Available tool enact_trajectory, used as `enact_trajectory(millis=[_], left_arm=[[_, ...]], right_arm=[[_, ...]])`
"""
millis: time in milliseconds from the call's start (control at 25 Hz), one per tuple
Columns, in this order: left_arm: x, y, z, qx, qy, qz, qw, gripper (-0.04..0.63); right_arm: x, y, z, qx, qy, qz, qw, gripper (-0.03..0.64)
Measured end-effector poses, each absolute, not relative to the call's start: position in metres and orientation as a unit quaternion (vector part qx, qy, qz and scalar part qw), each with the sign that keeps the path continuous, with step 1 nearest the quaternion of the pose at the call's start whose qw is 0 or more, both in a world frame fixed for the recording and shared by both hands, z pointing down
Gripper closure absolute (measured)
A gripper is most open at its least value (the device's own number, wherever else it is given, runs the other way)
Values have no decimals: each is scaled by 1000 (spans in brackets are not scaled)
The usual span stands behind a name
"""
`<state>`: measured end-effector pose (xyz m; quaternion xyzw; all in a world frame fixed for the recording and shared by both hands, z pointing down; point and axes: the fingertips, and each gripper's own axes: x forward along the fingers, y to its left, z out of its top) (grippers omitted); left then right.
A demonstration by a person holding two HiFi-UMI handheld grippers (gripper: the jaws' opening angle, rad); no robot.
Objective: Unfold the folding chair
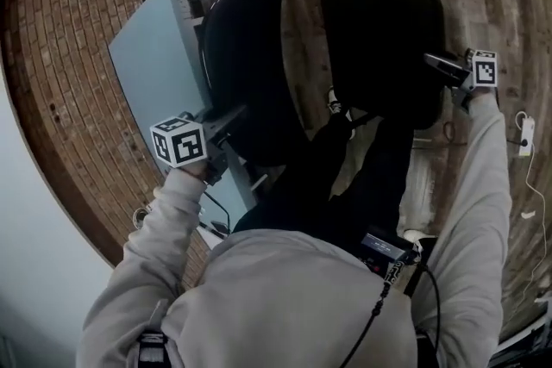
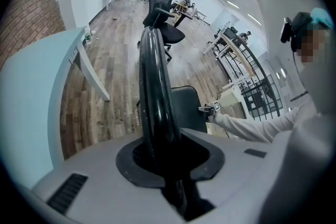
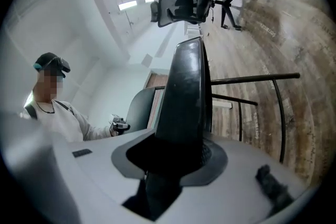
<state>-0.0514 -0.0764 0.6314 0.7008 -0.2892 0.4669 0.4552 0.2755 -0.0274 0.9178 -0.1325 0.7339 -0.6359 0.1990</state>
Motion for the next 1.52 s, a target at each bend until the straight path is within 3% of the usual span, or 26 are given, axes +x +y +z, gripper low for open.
enact_trajectory(millis=[360,760,960,1520], left_arm=[[-42,-73,656,698,-267,451,489,514],[-66,-81,697,670,-306,411,538,529],[-65,-81,705,672,-283,397,557,505],[-47,-75,706,693,-270,415,524,514]], right_arm=[[317,-26,962,-103,726,-621,277,488],[342,-16,1011,-110,712,-618,314,482],[344,-6,1021,-97,707,-613,341,485],[344,5,1042,-192,693,-628,297,427]])
